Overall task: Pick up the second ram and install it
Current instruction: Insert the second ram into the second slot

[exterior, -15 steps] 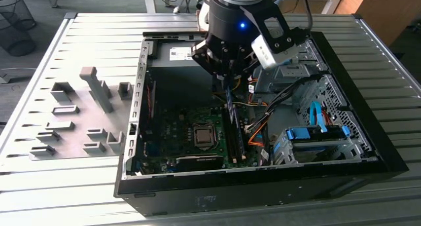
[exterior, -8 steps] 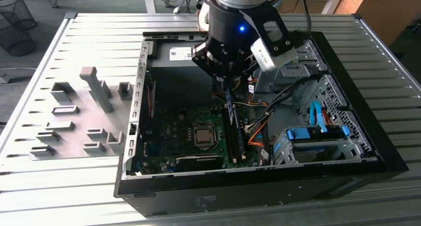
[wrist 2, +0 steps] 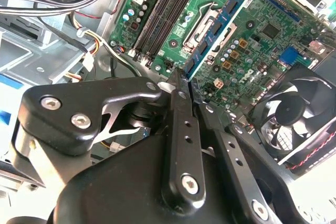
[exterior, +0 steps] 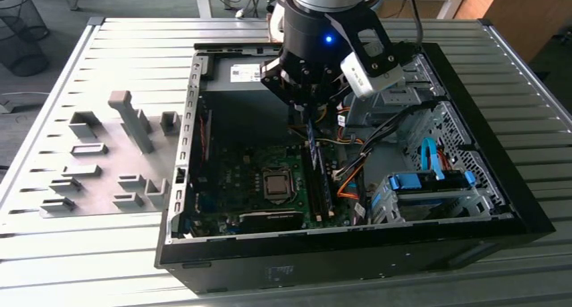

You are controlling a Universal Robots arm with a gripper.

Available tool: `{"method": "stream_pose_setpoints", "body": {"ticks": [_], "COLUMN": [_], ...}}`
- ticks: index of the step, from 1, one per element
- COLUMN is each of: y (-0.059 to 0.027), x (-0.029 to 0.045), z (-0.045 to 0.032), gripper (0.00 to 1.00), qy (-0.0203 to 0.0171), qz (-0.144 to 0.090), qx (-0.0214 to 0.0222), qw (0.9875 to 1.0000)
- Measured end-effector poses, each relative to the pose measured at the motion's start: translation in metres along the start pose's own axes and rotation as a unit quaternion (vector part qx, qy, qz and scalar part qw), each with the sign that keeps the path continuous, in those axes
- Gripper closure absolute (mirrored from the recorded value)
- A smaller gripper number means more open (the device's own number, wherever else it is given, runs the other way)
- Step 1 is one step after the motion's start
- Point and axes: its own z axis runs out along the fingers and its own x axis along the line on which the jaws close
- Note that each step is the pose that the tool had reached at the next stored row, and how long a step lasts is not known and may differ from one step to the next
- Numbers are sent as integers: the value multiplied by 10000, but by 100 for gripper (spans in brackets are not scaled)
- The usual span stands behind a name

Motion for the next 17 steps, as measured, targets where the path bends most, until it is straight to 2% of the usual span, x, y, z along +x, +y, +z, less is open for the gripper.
{"method": "stream_pose_setpoints", "body": {"ticks": [4,8,14,17], "y": [-2,-6,-22,-24], "x": [0,-2,-22,-70], "z": [4,31,130,184], "gripper": [86,86,86,86], "qy": [2,27,33,37], "qz": [-6,-74,-49,-47], "qx": [-1,-1,-11,-12], "qw": [10000,10000,10000,10000]}}
